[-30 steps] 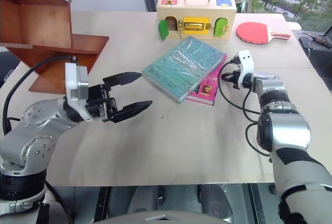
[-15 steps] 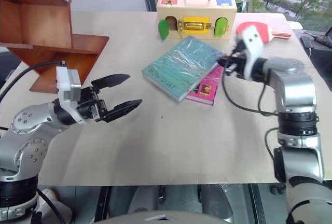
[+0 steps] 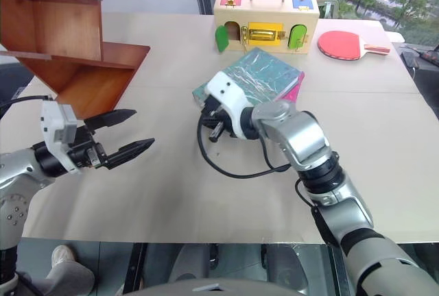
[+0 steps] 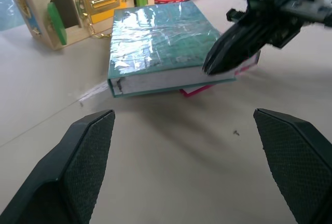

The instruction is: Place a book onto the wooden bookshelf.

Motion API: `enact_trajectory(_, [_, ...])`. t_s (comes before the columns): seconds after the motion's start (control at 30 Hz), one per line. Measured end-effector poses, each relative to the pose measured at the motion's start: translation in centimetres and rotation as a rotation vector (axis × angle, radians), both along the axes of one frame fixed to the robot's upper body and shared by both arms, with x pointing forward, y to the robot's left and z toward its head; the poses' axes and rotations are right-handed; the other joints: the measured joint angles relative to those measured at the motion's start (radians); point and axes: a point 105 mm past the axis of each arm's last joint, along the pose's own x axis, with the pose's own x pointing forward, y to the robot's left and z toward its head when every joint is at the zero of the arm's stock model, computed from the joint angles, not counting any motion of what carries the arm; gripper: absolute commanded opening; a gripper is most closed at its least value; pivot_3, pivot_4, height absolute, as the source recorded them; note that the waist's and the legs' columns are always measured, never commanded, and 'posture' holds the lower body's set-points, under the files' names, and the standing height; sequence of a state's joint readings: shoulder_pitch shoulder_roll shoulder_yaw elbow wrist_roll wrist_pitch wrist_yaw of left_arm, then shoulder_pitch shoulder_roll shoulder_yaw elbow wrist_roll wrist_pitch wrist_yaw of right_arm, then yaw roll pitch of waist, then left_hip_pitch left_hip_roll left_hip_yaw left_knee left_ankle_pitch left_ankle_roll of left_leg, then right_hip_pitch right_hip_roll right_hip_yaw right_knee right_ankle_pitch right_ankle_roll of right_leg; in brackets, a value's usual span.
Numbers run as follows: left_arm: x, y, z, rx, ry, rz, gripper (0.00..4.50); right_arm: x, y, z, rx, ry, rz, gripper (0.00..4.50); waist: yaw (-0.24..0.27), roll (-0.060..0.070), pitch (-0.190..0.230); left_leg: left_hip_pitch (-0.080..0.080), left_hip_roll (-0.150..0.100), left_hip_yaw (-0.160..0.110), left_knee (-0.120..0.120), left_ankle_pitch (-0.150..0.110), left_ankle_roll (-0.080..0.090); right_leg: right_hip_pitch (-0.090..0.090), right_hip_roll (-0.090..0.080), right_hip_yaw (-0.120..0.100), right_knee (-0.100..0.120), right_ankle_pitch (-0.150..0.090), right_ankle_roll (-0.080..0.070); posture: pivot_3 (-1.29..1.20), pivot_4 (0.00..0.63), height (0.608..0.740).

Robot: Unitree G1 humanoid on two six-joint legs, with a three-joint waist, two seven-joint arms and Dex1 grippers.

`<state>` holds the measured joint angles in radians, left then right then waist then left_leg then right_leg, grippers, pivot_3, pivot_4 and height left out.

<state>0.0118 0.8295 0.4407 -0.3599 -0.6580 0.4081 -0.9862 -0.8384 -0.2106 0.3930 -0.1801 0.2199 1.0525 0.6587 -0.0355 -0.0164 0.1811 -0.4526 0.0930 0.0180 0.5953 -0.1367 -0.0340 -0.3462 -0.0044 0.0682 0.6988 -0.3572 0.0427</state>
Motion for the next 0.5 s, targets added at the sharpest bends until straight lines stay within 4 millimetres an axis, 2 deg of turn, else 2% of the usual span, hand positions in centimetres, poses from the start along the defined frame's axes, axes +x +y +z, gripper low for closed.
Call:
enact_trajectory(0.1, [0.0,0.1,0.0,0.001,0.0,0.005,4.5,0.1,0.0,-1.5,-0.093,-0.026,-0.015,0.03,0.001,0.0,0.0,0.0,0.0,0.0,0.0,0.0,0.0,0.0,0.0,0.0,0.0,0.0,0.0,0.0,0.15,0.74])
enact_trajectory(0.17, [0.0,0.1,0.0,0.001,-0.002,0.007,4.5,0.5,-0.8,-1.8,-0.118,-0.034,-0.047,0.03,0.001,0.0,0.0,0.0,0.0,0.0,0.0,0.0,0.0,0.0,0.0,0.0,0.0,0.0,0.0,0.0,0.15,0.74])
enact_trajectory(0.37, [0.1,-0.1,0.3,0.002,-0.013,0.003,4.5,1.4,-4.8,-3.0,-0.185,-0.014,-0.146,0.03,-0.001,-0.001,0.0,0.0,0.0,0.0,-0.001,0.0,0.0,0.0,0.0,0.0,-0.001,0.0,0.0,0.0,0.15,0.74])
enact_trajectory(0.5, [0.6,-0.4,0.6,0.0,-0.024,-0.011,4.5,0.3,-9.2,-3.9,-0.258,0.011,-0.21,0.03,0.008,-0.001,0.0,-0.001,0.0,0.0,-0.001,0.0,0.0,0.0,-0.001,0.0,-0.002,0.0,0.0,0.0,0.15,0.74])
